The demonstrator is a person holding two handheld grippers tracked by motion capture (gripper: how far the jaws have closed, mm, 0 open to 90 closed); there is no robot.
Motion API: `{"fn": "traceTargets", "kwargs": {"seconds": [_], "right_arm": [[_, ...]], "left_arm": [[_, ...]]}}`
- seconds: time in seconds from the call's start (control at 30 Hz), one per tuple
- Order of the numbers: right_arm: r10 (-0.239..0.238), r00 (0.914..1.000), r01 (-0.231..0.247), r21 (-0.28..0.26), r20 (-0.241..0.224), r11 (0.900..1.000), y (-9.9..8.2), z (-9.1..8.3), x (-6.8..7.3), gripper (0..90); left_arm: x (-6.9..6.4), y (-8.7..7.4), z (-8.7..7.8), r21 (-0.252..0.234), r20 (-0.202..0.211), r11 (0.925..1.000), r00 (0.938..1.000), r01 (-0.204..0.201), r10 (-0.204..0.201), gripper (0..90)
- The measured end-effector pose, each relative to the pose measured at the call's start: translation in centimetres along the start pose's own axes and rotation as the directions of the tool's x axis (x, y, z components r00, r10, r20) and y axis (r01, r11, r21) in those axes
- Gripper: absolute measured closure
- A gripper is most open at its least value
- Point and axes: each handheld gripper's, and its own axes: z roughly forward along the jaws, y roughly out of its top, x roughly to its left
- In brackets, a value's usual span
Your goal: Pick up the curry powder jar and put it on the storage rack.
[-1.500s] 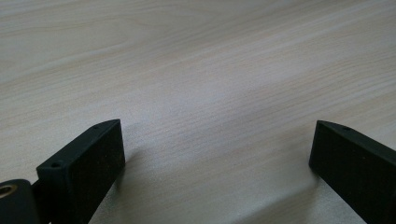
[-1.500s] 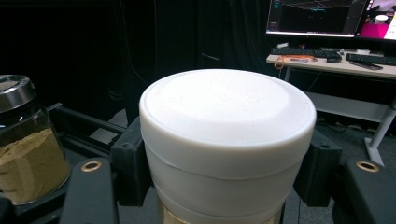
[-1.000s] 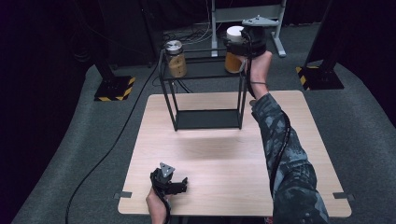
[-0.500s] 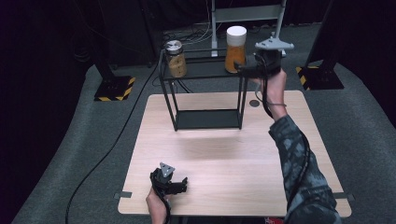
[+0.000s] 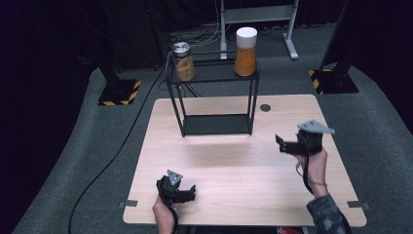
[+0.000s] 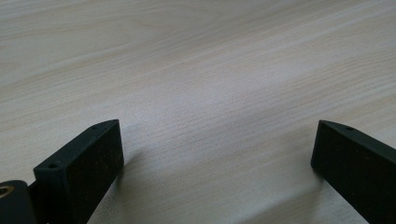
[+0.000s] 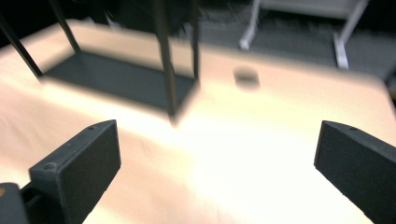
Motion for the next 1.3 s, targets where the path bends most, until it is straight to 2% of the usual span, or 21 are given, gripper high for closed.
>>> {"fn": "traceTargets", "kwargs": {"seconds": [0.1, 0.17, 0.3, 0.43, 0.53, 0.67, 0.8, 0.93, 1.3], "right_arm": [[0.061, 0.9981, -0.060, 0.044, -0.005, 0.9972, -4.1, -0.6, -1.0, 0.0], [0.077, 0.9962, -0.080, 0.080, 0.041, 0.9936, -6.5, -1.3, -0.9, 0.0], [0.128, 0.9879, -0.138, 0.128, 0.088, 0.9822, -9.6, -2.4, -1.6, 0.0], [0.148, 0.9821, -0.165, 0.160, 0.117, 0.9732, -11.1, -3.1, -2.2, 0.0], [0.162, 0.9790, -0.183, 0.184, 0.123, 0.9656, -11.4, -3.2, -2.6, 0.0], [0.168, 0.9786, -0.189, 0.193, 0.119, 0.9629, -11.3, -3.2, -2.8, 0.0], [0.155, 0.9842, -0.169, 0.192, 0.087, 0.9667, -11.4, -3.2, -3.0, 0.0], [0.173, 0.9824, -0.184, 0.189, 0.070, 0.9646, -11.5, -3.3, -3.6, 0.0], [0.159, 0.9825, -0.177, 0.214, 0.096, 0.9607, -11.0, -2.8, -3.1, 0.0]], "left_arm": [[0.0, 0.0, 0.0, 0.001, 0.000, 1.0000, 1.0000, 0.001, -0.001, 1.7], [0.0, 0.0, 0.0, 0.001, 0.000, 1.0000, 1.0000, 0.004, -0.004, 1.3], [0.0, 0.1, 0.1, 0.004, -0.002, 1.0000, 1.0000, 0.007, -0.007, 1.2], [0.0, 0.1, 0.1, 0.005, -0.002, 0.9999, 1.0000, 0.009, -0.009, 1.1], [0.1, 0.2, 0.1, 0.006, -0.002, 0.9999, 0.9999, 0.011, -0.011, 1.1], [0.1, 0.2, 0.1, 0.006, -0.002, 0.9999, 0.9999, 0.013, -0.013, 1.1], [0.0, 0.2, 0.2, 0.005, -0.002, 0.9998, 0.9999, 0.017, -0.017, 1.1], [-0.1, 0.1, 0.1, 0.003, -0.008, 1.0000, 0.9999, 0.009, -0.009, 1.0], [-0.1, 0.1, 0.2, 0.002, -0.006, 1.0000, 1.0000, 0.005, -0.005, 1.0]]}}
